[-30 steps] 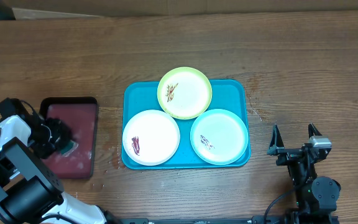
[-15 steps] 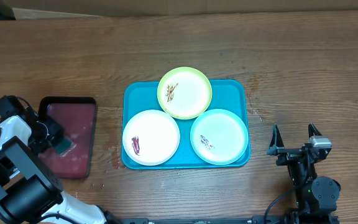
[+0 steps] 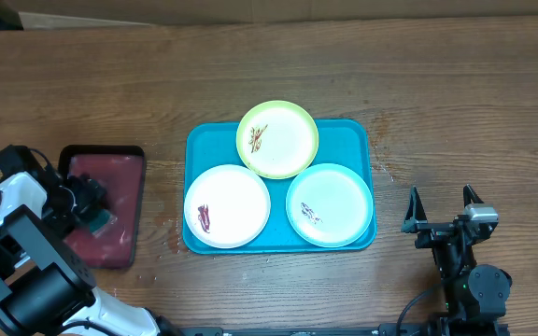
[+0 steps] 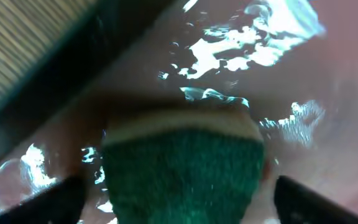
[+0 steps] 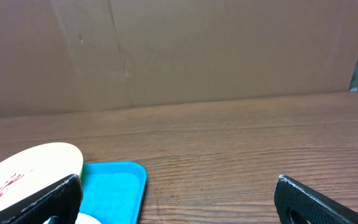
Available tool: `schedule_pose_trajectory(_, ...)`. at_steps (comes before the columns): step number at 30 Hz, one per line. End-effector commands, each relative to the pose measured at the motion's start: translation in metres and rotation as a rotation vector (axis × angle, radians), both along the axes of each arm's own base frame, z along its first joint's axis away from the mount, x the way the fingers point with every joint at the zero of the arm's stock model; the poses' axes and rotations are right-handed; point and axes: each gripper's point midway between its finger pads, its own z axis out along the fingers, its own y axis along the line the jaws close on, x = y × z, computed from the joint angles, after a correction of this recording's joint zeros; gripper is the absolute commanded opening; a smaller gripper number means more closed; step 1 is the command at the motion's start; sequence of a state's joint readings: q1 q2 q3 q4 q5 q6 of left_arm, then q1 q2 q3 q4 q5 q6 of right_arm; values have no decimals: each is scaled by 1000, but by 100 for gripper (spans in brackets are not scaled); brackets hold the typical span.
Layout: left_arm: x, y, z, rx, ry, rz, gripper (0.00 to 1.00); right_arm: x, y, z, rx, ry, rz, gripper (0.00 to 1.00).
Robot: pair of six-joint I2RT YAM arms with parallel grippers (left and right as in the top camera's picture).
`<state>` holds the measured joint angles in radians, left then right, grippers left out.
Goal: Clean dirty plates on tray and stack at the side
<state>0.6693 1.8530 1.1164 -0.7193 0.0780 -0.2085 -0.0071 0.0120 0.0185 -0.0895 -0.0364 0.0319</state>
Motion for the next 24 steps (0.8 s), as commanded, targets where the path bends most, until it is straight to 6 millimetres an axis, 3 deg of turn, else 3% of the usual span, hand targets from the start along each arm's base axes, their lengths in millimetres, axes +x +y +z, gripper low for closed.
schedule_pose_trajectory(1,-16,-20,-13,-96,54,3,100,0,-3,-2,-3,-4,-15,100)
schedule_pose_trajectory(4,-19,-31,-12,-153,62,2,100,0,-3,-2,-3,-4,-15,100)
schedule_pose_trajectory(10,-28,-39,-11,-185,97,4,18,0,-3,-2,-3,-4,-15,100)
schedule_pose_trajectory(11,-28,-39,-11,-186,98,4,6,0,-3,-2,-3,-4,-15,100)
schedule_pose_trajectory(12,-29,-40,-11,-188,101,6,4,0,-3,-2,-3,-4,-15,100)
schedule_pose_trajectory(16,-31,-41,-11,-194,109,9,6,0,-3,-2,-3,-4,-15,100)
schedule_pose_trajectory(17,-31,-41,-11,-195,110,9,27,0,-3,-2,-3,-4,-15,100)
schedule_pose_trajectory(19,-32,-42,-11,-197,112,8,100,0,-3,-2,-3,-4,-15,100)
schedule_pose_trajectory(24,-31,-41,-11,-194,108,8,100,0,-3,-2,-3,-4,-15,100)
